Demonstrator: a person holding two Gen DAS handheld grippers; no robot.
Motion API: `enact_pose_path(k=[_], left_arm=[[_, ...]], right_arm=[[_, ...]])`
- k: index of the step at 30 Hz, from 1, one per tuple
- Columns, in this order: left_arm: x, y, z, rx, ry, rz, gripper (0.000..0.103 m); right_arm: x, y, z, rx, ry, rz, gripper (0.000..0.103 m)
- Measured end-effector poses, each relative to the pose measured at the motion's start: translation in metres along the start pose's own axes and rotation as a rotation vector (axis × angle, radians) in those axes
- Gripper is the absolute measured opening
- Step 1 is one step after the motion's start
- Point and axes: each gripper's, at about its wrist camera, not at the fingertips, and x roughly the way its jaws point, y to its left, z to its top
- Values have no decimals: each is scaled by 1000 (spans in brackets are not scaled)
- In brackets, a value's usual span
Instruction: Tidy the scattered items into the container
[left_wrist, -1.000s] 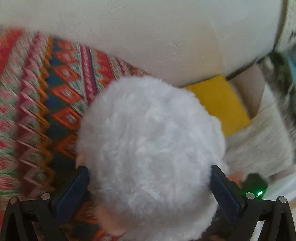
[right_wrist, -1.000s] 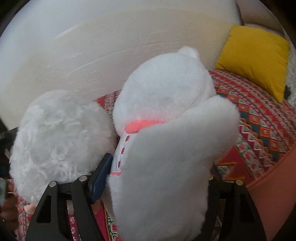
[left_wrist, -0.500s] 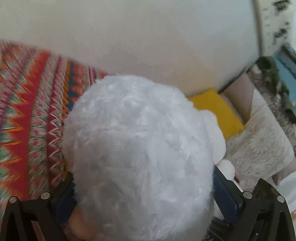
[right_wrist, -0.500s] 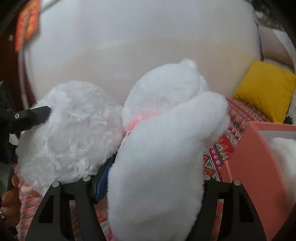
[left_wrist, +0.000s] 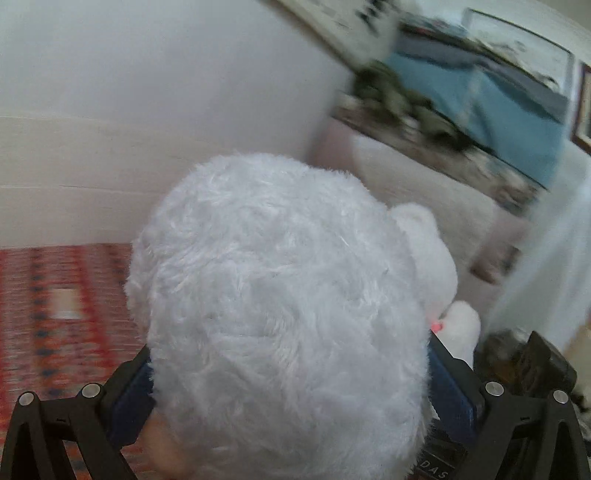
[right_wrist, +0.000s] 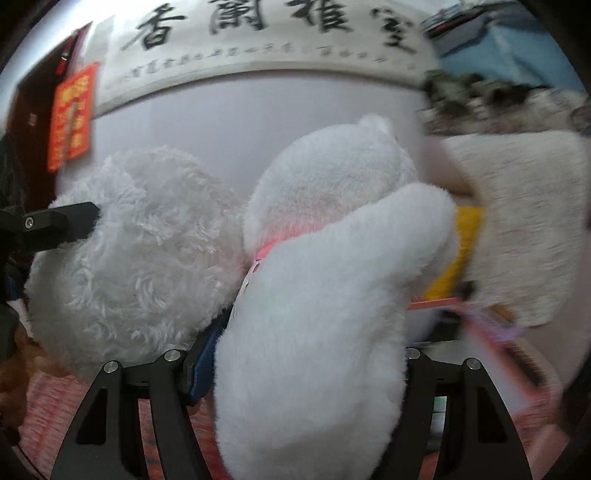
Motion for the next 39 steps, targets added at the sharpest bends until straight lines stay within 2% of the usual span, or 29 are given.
enact_pose_path(k=[2,3,5,7,9,10,11,12,13,15,16,17,20,22,24,27,29,32,34,39], left_arm=[[34,-32,1,24,26,-39,102],[51,-46,1,40,37,-48,102],[93,-58,7,94,78,20,103],[136,-67,14,152,123,104,103],[170,-59,23,161,187,228,102],[178,-53,28,142,204,264,102],[178,-44,30,102,211,258,102],[175,-35,32,56,216,240,102],[170,-26,31,22,216,228,102],[162,-16,26,0,215,246,102],[159,-12,23,-9,215,257,102],[155,-8,19,-18,216,265,102],[146,-5,4,-34,233,285,102],[130,-7,-6,-23,215,301,102],[111,-10,-17,-14,194,318,102],[76,-14,-30,-8,140,359,102],[51,-21,-40,3,114,423,102],[15,-32,-55,21,80,529,102],[-8,-40,-65,33,57,599,102],[-52,-67,-95,105,35,739,102]], right_arm=[[-13,-53,6,-48,9,-86,72],[-4,-71,6,-98,36,-135,72],[10,-119,-1,-168,133,-139,77],[52,-157,-22,-178,360,-64,81],[72,-172,-43,-243,473,-115,84],[70,-175,-46,-277,457,-144,88],[67,-178,-50,-312,440,-174,91],[65,-180,-53,-346,422,-203,100],[63,-189,-57,-339,417,-201,103],[60,-203,-62,-305,416,-189,103],[36,-229,-85,-290,415,-178,103],[36,-233,-87,-272,419,-166,103],[0,-250,-101,-221,386,-162,103],[-25,-261,-111,-188,364,-160,103],[-45,-256,-103,-138,309,-130,103],[-77,-236,-90,-70,208,-29,103],[-92,-215,-84,-41,155,41,103],[-117,-173,-87,-15,88,74,103],[-131,-150,-94,-10,80,81,103],[-157,-119,-116,8,149,25,103]])
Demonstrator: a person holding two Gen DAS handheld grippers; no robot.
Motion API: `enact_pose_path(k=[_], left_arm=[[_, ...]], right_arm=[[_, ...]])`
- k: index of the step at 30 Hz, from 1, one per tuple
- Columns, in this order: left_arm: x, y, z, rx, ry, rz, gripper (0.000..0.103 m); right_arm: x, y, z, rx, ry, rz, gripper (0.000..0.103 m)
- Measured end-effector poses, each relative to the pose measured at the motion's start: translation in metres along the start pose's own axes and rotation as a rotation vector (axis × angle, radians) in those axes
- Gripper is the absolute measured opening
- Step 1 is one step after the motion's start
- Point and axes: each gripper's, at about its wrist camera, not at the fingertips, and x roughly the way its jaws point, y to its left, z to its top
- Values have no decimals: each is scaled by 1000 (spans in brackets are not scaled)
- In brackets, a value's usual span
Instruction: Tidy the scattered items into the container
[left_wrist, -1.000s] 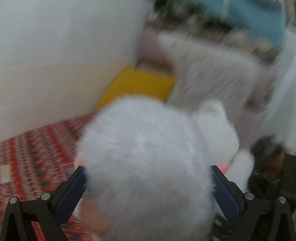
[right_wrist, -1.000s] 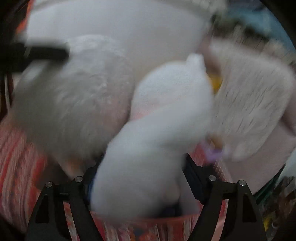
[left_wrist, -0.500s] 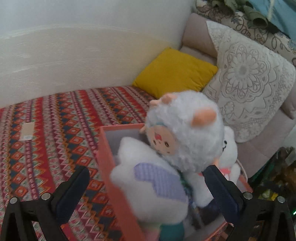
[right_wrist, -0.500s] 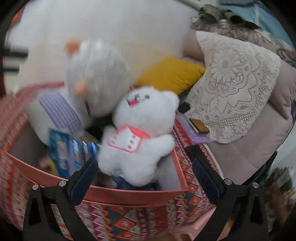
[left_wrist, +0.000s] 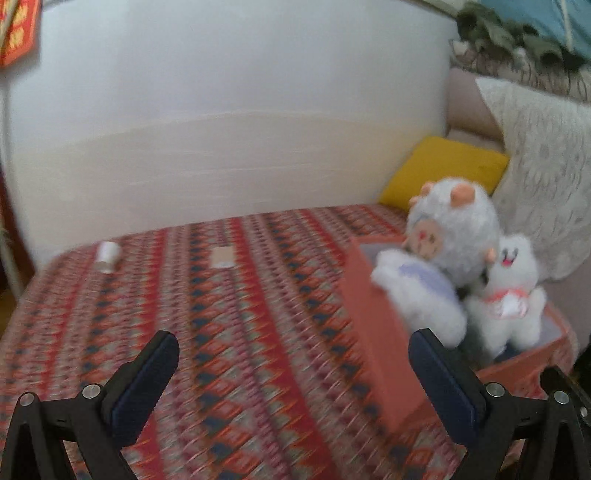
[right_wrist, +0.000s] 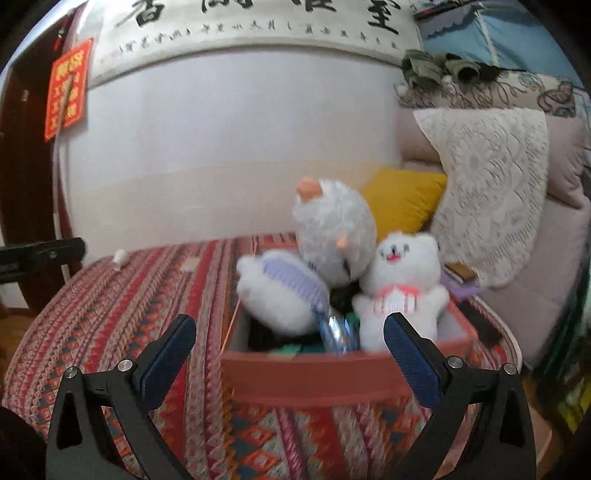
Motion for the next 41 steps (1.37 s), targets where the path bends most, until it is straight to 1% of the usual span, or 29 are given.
enact_pose_path(k=[3,7,8,10,17,20,24,26,29,32,34,36,39,41], left_arm=[[-26,-4,-20,33,-5,28,103],[-58,-12,-42,62,-21,14,103],[-66,-14,-46,70,-31,20,103],[-81,-18,-54,72,-50,5,103],[-108,-33,-75,88,-35,-22,103],[-116,-36,-82,89,-27,-36,103],[-129,-42,-89,100,-49,5,103],[-132,-43,-89,99,-53,5,103],[-134,-42,-88,84,-41,-32,103],[-131,-43,-88,69,-19,-90,103],[-131,-44,-89,56,-28,-137,103],[-132,-45,-91,46,-43,-167,103],[-132,-46,-93,30,-54,-183,103],[-130,-46,-93,28,-53,-180,103]], right_arm=[[-15,14,-15,19,31,-42,103],[-31,28,-30,45,55,-87,103],[-35,31,-34,47,52,-94,103],[-45,37,-40,50,42,-106,103],[-85,40,-61,44,4,-122,103],[-97,38,-68,39,3,-124,103],[-108,33,-74,45,1,-123,103],[-113,30,-75,48,-2,-125,103],[-119,27,-76,51,-4,-125,103],[-123,24,-76,53,-4,-125,103],[-124,21,-77,55,-1,-127,103],[-124,19,-77,59,1,-130,103],[-123,16,-79,69,6,-133,103],[-120,14,-81,76,18,-128,103]])
